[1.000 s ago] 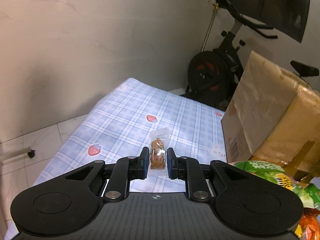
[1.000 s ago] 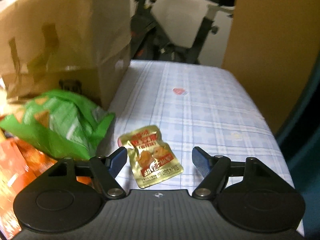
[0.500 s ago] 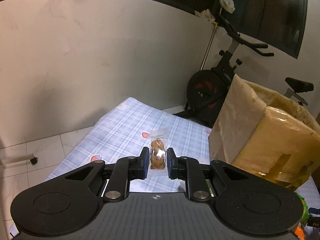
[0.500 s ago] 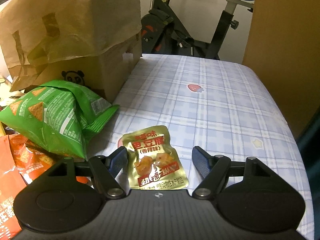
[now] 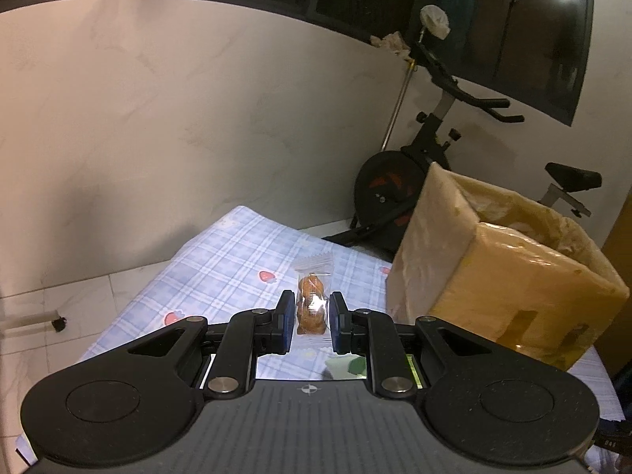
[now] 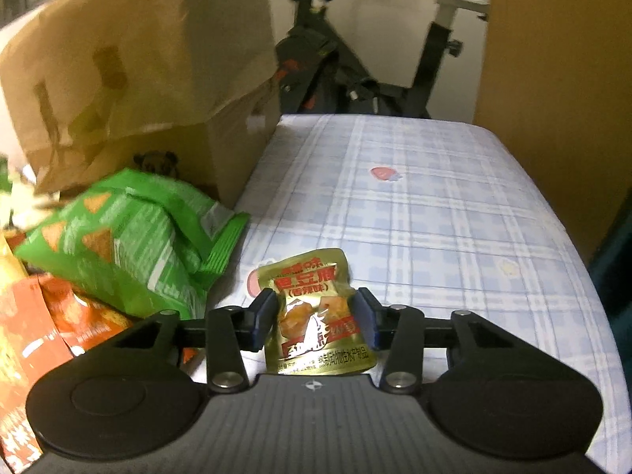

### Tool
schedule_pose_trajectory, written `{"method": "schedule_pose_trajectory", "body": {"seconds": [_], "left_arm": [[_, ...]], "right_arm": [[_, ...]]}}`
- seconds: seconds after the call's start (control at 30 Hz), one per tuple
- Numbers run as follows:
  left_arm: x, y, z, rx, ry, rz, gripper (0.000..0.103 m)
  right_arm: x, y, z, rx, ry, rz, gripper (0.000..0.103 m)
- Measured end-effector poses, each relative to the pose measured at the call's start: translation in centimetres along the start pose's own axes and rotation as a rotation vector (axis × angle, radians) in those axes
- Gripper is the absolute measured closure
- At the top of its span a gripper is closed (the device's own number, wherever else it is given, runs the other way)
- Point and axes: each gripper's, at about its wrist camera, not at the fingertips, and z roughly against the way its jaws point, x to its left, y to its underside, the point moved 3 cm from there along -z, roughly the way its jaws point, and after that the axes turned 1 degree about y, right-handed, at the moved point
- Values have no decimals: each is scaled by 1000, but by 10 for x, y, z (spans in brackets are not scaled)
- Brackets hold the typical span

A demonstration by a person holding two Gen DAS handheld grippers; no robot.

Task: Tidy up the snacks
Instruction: 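Carry both snacks over the box and open both grippers to drop them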

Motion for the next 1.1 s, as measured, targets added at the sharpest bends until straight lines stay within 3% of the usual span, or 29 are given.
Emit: {"method": "schedule_pose_trajectory", "body": {"seconds": [0.4, 0.83, 1.1], "left_arm": [[-42, -5, 10, -21, 106, -47, 84], [-117, -30, 4, -87, 256, -148, 83], [-177, -55, -33, -76, 319, -227, 83]], "right_arm": [[11, -29, 62, -159, -24, -69, 56], [66, -113, 123, -406, -126, -109, 56], [109, -176, 116, -454, -184, -27, 56]]}}
